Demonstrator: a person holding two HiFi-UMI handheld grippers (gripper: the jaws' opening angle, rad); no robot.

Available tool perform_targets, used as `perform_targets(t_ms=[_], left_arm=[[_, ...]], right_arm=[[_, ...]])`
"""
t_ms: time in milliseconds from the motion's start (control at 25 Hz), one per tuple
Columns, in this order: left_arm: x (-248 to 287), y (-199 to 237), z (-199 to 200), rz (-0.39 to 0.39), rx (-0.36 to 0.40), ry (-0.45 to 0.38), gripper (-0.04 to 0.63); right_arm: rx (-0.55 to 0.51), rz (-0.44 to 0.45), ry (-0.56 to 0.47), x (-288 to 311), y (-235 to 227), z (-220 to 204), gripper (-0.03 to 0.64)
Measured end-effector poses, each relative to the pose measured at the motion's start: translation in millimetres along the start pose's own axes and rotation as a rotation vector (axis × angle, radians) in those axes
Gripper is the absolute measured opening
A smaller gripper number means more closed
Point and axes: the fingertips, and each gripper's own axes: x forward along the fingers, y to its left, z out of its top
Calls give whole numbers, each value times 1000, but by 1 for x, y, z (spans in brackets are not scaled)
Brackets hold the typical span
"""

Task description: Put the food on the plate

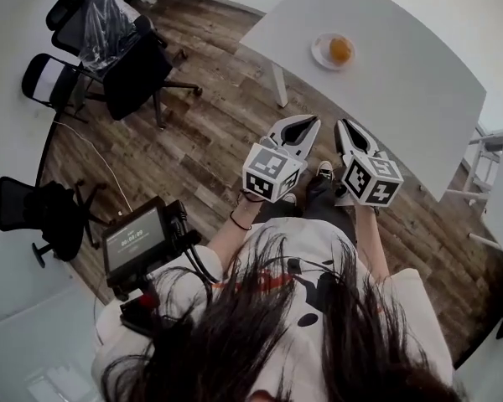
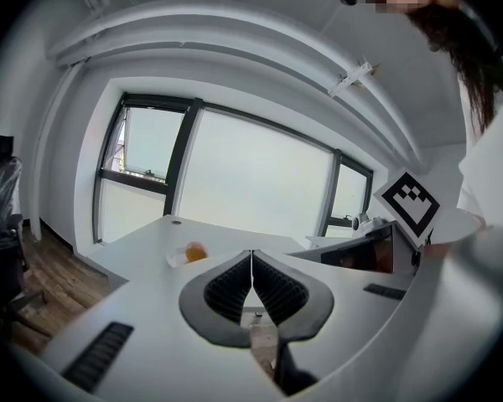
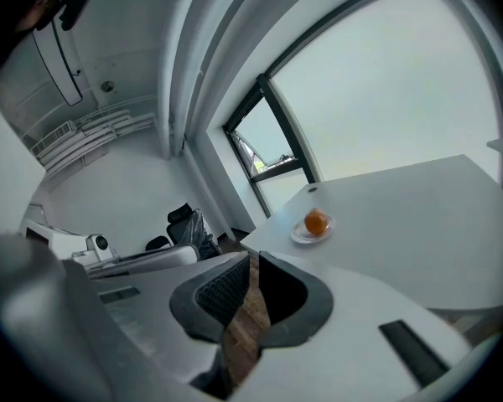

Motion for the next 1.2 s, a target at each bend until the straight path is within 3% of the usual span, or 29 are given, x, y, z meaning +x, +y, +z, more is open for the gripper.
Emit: perform_targets(t_ms=[360, 920, 1200], left_arm=[[-14, -27, -25, -80, -35, 24, 6], [-11, -42, -3, -107, -50, -9, 6], [-23, -137, -20, -76, -23, -21, 6]], right_arm=[[36, -83, -13, -43, 6, -24, 44], [32, -84, -1, -64, 20, -25, 44], [30, -43, -32, -152, -7, -47, 44]])
